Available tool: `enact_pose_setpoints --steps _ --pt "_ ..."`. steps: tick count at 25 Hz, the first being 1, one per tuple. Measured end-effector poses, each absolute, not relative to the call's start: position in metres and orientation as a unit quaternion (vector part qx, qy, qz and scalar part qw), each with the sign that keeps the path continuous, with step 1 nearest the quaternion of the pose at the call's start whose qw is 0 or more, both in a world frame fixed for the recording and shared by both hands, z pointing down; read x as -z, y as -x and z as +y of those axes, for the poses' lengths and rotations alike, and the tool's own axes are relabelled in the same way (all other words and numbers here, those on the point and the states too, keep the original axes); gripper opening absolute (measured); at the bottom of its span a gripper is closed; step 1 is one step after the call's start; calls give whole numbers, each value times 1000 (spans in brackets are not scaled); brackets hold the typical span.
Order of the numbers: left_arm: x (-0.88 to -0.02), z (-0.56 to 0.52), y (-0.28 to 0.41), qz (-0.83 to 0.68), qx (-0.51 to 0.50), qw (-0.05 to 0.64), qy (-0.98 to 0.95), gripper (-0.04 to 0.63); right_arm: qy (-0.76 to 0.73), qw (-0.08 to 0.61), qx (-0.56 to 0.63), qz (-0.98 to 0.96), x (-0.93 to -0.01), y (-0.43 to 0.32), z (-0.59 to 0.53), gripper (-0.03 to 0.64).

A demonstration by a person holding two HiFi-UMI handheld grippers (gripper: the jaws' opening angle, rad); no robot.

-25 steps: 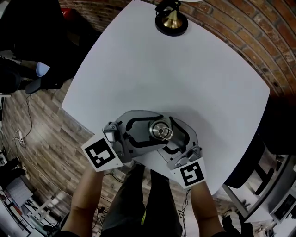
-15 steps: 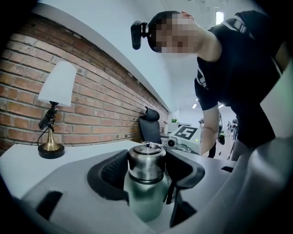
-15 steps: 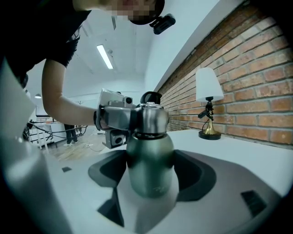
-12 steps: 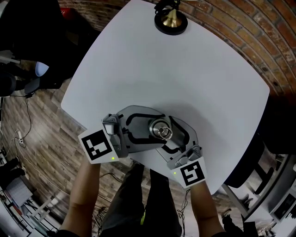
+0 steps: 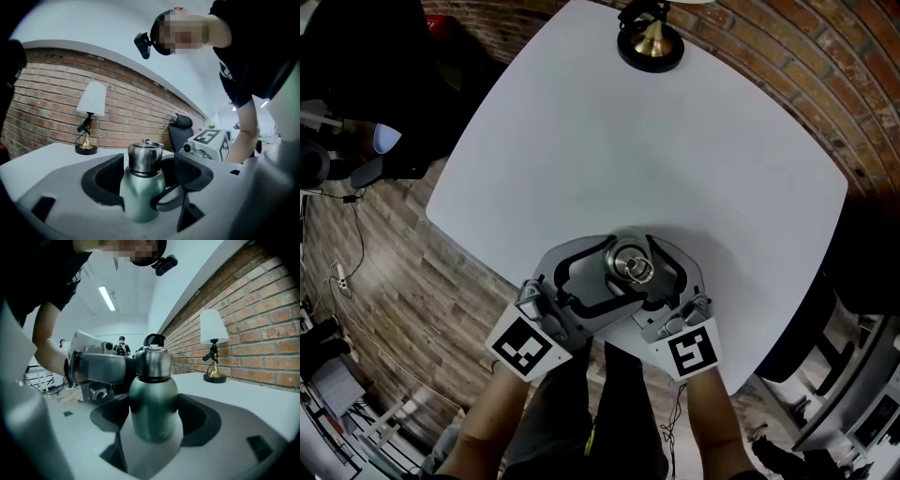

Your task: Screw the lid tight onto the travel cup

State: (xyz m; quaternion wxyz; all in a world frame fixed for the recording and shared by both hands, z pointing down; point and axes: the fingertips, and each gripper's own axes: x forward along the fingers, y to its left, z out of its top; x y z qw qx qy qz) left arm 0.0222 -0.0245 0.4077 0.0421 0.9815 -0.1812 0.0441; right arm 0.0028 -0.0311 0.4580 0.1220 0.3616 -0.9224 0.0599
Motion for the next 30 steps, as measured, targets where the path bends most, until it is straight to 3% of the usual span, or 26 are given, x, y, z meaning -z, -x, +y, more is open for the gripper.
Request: enact_pose_setpoints --steps 12,30 --pt "-402 -42 -30 -335 -56 0 -941 258 -361 120 -61 -923 -458 -4 -29 314" --pt "-404 -27 -33 2 -61 -3 -998 261 -358 115 -73 -924 -458 -2 -30 314"
